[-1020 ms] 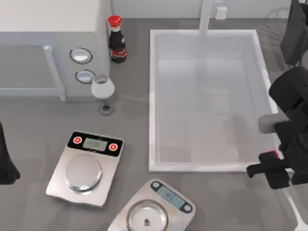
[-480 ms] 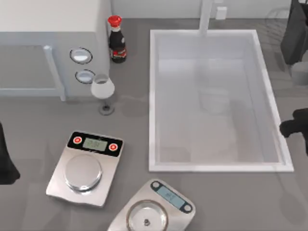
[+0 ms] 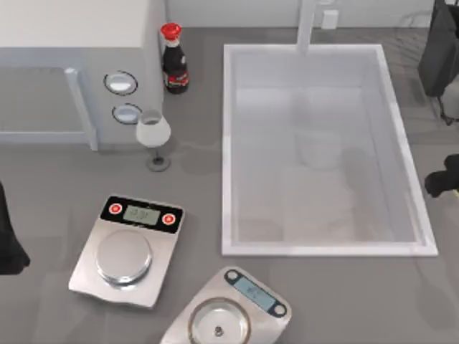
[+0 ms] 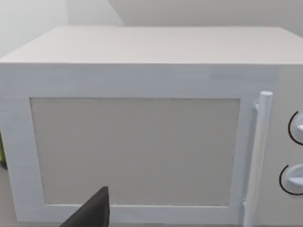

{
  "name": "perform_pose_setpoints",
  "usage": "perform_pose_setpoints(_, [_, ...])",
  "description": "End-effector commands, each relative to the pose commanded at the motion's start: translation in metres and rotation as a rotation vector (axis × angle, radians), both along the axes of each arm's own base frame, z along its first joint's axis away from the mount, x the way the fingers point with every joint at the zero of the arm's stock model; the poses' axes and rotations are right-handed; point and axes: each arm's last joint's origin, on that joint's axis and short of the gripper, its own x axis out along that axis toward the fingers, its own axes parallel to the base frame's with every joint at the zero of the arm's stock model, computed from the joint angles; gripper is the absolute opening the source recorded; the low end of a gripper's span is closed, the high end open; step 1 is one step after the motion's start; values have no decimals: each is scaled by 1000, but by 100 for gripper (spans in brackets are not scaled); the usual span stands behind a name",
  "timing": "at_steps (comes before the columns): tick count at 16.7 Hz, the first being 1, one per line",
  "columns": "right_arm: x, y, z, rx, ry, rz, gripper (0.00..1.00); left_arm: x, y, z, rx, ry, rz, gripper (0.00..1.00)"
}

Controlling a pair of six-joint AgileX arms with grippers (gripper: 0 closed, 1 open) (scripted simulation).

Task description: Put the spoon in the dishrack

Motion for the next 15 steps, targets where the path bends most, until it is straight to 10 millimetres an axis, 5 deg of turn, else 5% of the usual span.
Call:
perform_pose_setpoints(6, [23,-43,8,198,-224,-144,0,0,0,0,0,0,0,100])
perform_pose_setpoints(11, [40,-112,27,347,-655,-265,0,0,0,0,0,0,0,100])
perform_pose_setpoints(15, [24,-168,58,320,-1086,-266,0,0,0,0,0,0,0,100])
